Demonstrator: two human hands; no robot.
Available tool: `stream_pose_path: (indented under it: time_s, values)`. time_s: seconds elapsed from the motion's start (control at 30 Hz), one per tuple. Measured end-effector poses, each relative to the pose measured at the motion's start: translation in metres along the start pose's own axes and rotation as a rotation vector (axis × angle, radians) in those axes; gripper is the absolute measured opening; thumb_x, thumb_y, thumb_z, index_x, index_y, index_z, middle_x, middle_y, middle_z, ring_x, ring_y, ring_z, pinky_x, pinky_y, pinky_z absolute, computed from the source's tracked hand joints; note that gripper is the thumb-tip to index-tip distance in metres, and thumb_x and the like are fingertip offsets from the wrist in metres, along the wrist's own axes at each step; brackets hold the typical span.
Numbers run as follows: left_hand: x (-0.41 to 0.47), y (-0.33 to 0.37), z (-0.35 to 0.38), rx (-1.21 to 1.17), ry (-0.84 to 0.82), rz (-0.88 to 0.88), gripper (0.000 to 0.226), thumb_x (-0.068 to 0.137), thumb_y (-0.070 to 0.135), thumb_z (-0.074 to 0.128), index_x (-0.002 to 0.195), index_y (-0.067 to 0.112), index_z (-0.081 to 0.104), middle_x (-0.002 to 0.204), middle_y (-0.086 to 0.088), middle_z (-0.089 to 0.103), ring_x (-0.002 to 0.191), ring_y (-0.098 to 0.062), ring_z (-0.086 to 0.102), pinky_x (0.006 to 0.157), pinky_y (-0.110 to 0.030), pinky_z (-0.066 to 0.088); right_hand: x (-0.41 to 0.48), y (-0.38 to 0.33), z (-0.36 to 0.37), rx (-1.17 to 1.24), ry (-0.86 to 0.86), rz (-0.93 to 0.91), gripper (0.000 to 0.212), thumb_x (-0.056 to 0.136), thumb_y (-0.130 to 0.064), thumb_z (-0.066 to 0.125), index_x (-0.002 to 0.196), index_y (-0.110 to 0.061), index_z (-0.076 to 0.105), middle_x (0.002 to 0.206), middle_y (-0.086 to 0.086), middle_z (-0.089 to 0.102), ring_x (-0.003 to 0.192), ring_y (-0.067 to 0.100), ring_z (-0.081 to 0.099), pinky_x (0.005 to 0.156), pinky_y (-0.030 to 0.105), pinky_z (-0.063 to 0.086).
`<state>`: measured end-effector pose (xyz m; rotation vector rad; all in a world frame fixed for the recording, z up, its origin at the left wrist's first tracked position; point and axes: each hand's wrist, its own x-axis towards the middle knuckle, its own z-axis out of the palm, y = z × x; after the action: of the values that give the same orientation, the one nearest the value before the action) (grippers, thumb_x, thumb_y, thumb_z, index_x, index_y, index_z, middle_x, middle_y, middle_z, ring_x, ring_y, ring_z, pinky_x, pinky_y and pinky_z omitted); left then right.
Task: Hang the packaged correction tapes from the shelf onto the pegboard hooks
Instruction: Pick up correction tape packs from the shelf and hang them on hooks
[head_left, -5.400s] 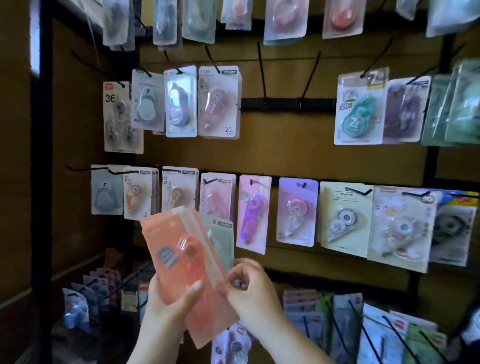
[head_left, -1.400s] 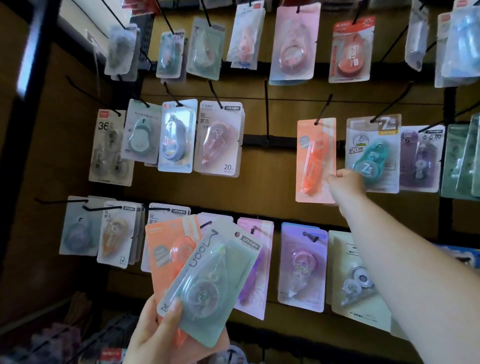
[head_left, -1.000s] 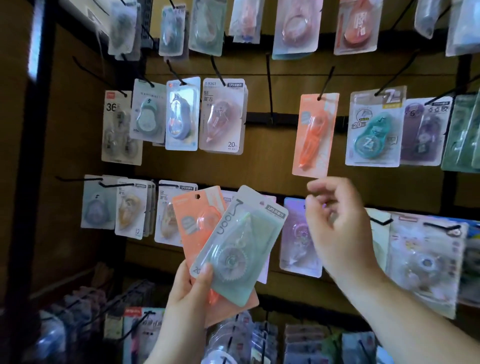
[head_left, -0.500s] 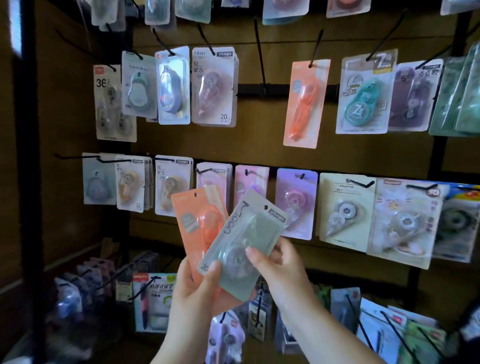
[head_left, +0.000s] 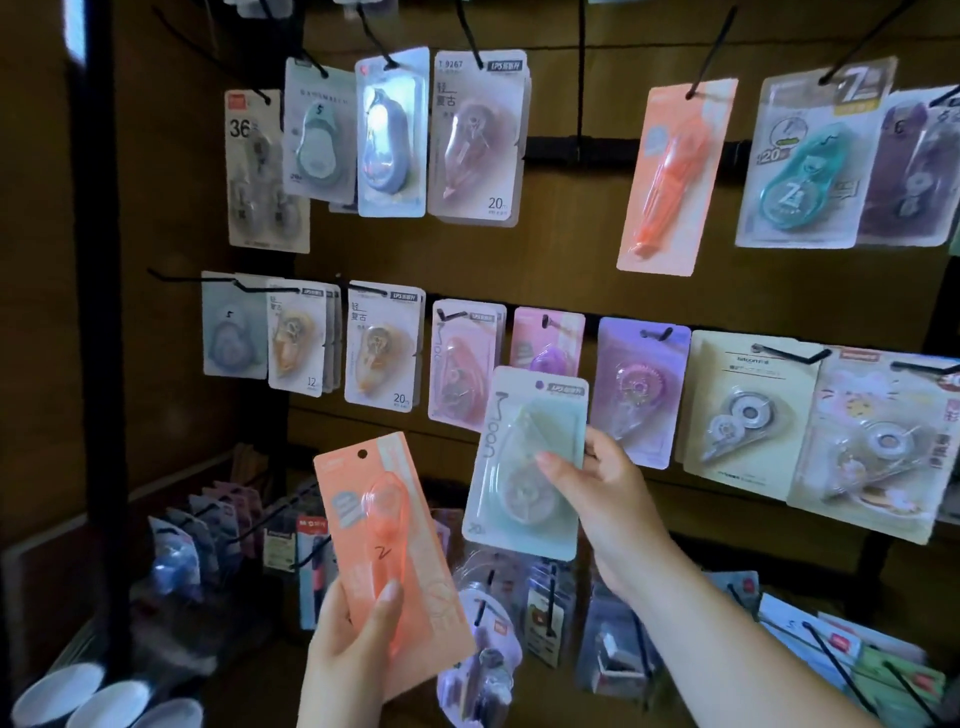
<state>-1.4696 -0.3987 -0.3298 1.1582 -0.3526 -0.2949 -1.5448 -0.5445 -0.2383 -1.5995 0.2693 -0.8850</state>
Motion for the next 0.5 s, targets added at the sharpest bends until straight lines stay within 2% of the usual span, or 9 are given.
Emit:
stream_pose_path:
  time_s: [0.1,0.2,0.27,0.33,0.4,0.43,0.5]
  values:
    - [0.003,0.003,-0.006,-0.035,0.004,-0.007,0.014,0.085,0.021,0.056,0.097,0.028,0.057,0.113,-0.009,0.064,0.107,-0.031,0.059,0.100,-0.054,0.041,0.012,-0.009,0.022,-0.036,-0.086,-0.073,0.017,0.084,-0.017,0.061,0.086,-0.031,0.051,0.088,-0.009,0.063,0.080,0.003,0.062,0.064,0.015,0.053]
    - [0.008,0.002,-0.013,-0.052,0.016,0.020,0.022,0.086,0.014,0.054,0.107,0.018,0.052,0.120,-0.017,0.060,0.114,-0.036,0.055,0.102,-0.055,0.039,0.026,-0.020,0.046,-0.026,-0.113,-0.123,0.016,0.085,-0.014,0.061,0.089,-0.027,0.052,0.084,-0.012,0.061,0.075,0.000,0.060,0.058,0.007,0.051]
    - [0.011,0.000,-0.020,-0.070,0.022,0.024,0.029,0.085,0.015,0.056,0.114,0.015,0.050,0.123,-0.019,0.058,0.116,-0.037,0.054,0.102,-0.056,0.038,0.034,-0.025,0.059,-0.033,-0.109,-0.128,0.019,0.085,-0.015,0.061,0.099,-0.022,0.051,0.091,-0.008,0.063,0.081,0.005,0.061,0.065,0.012,0.053]
    - [0.013,0.000,-0.026,-0.070,0.025,0.005,0.047,0.078,0.027,0.067,0.120,0.015,0.050,0.124,-0.016,0.058,0.116,-0.034,0.054,0.103,-0.055,0.039,0.042,-0.028,0.068,-0.046,-0.084,-0.119,0.023,0.085,-0.017,0.062,0.105,-0.021,0.050,0.099,-0.003,0.063,0.089,0.011,0.061,0.075,0.021,0.052]
    - [0.016,-0.005,-0.033,-0.050,0.040,-0.006,0.068,0.056,0.046,0.072,0.117,0.022,0.052,0.120,-0.012,0.061,0.113,-0.032,0.057,0.101,-0.055,0.041,0.047,-0.030,0.073,-0.051,-0.071,-0.100,0.027,0.085,-0.019,0.061,0.110,-0.019,0.051,0.100,-0.004,0.062,0.088,0.010,0.061,0.076,0.022,0.051]
    - [0.018,-0.009,-0.038,-0.039,0.050,-0.016,0.066,0.053,0.051,0.073,0.111,0.026,0.054,0.119,-0.012,0.062,0.112,-0.031,0.058,0.100,-0.055,0.042,0.049,-0.031,0.076,-0.051,-0.078,-0.091,0.029,0.086,-0.020,0.060,0.114,-0.019,0.051,0.097,-0.007,0.062,0.084,0.006,0.060,0.072,0.019,0.051]
    - [0.021,-0.013,-0.043,-0.033,0.072,-0.036,0.048,0.063,0.045,0.075,0.104,0.031,0.054,0.121,-0.013,0.062,0.111,-0.032,0.058,0.100,-0.056,0.042,0.049,-0.033,0.080,-0.051,-0.100,-0.083,0.032,0.087,-0.021,0.058,0.118,-0.018,0.050,0.090,-0.012,0.060,0.078,0.000,0.057,0.065,0.015,0.048]
